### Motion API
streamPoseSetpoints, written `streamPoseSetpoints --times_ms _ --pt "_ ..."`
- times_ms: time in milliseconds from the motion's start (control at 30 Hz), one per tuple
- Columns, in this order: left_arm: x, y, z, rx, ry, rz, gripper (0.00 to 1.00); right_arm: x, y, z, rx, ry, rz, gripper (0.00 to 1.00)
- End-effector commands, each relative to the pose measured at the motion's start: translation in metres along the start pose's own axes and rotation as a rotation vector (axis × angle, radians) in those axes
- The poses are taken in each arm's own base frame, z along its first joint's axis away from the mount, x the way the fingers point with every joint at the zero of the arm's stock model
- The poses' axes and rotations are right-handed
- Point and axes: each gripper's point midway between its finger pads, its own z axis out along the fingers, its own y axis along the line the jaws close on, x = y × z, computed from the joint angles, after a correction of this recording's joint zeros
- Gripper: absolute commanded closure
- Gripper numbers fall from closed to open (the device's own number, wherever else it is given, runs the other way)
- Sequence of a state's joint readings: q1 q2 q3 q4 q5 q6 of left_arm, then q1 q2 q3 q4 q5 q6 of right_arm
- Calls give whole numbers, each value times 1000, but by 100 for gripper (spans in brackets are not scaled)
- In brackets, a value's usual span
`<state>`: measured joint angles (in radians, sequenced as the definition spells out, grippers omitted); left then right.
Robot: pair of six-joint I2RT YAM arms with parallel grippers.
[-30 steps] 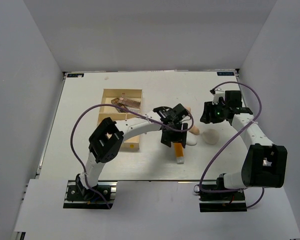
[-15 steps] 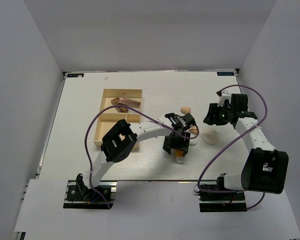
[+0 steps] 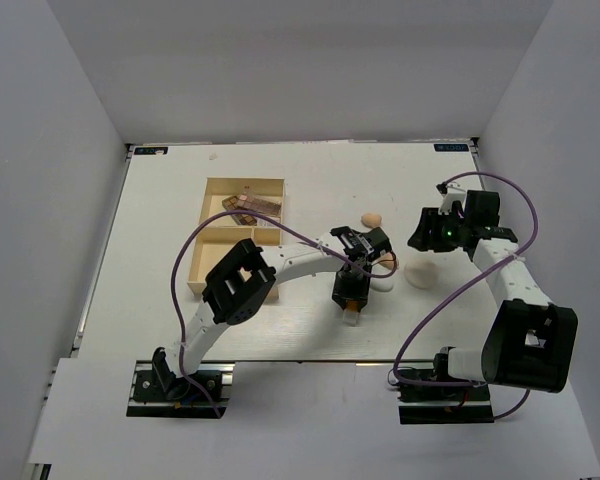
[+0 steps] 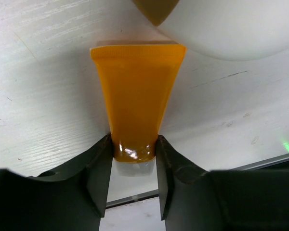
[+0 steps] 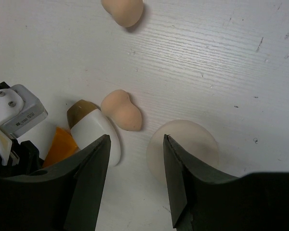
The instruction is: Organize the makeup
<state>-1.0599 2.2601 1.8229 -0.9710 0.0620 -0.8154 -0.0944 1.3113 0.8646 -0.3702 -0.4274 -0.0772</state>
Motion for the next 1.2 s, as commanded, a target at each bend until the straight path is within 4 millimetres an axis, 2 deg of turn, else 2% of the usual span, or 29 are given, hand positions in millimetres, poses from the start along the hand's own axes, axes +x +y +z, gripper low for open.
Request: streamPoseSetpoints --times_ms 0,133,267,300,367,400,467,500,567,600,667,733,800,833,867,900,933,1033,1167 --pt "7 17 16 -77 12 7 55 -7 6 -4 -28 -47 -6 46" --pt "8 33 10 -117 -23 11 67 -6 7 -4 -38 -53 -7 46" --pt "-7 30 -28 -83 -149 15 68 -5 8 -5 -44 -57 -8 46" --pt "-16 31 -48 -58 -191 -1 68 -5 8 -5 -43 -58 -6 46" --pt "-23 40 -66 -64 -249 -26 68 -4 9 -4 -47 -56 -8 46" --pt "-31 43 -89 -45 -305 -48 68 -3 8 -3 -47 -55 -7 46" --pt "-39 54 -105 -47 -346 -79 68 -2 9 -2 -52 -51 -5 46" --pt "-45 57 -123 -32 -390 -95 68 -2 9 -2 -55 -51 -4 46" --pt "-51 64 -141 -28 -431 -115 68 -2 9 -1 -59 -52 -3 46" --pt "-55 74 -156 -41 -464 -148 68 -1 9 -1 -60 -49 -2 46" --pt "-59 88 -170 -64 -501 -182 68 0 9 0 -60 -48 -1 46" --pt "-65 119 -191 -119 -557 -249 67 0 10 0 -62 -46 0 46" --pt "-61 152 -194 -191 -559 -305 67 0 10 0 -62 -49 0 46" --pt "-64 173 -208 -204 -589 -358 67 1 9 0 -62 -49 0 46" --pt "-60 189 -204 -235 -580 -379 67 1 10 0 -63 -48 0 46" --pt "-59 202 -207 -254 -589 -404 67 1 10 0 -63 -49 0 46" --pt "-61 222 -218 -264 -617 -454 67 1 10 0 -65 -49 1 46" --pt "-55 264 -217 -329 -615 -513 66 1 10 0 -67 -53 1 46" --pt "-48 302 -203 -405 -572 -528 66 0 11 -1 -68 -52 -1 46"
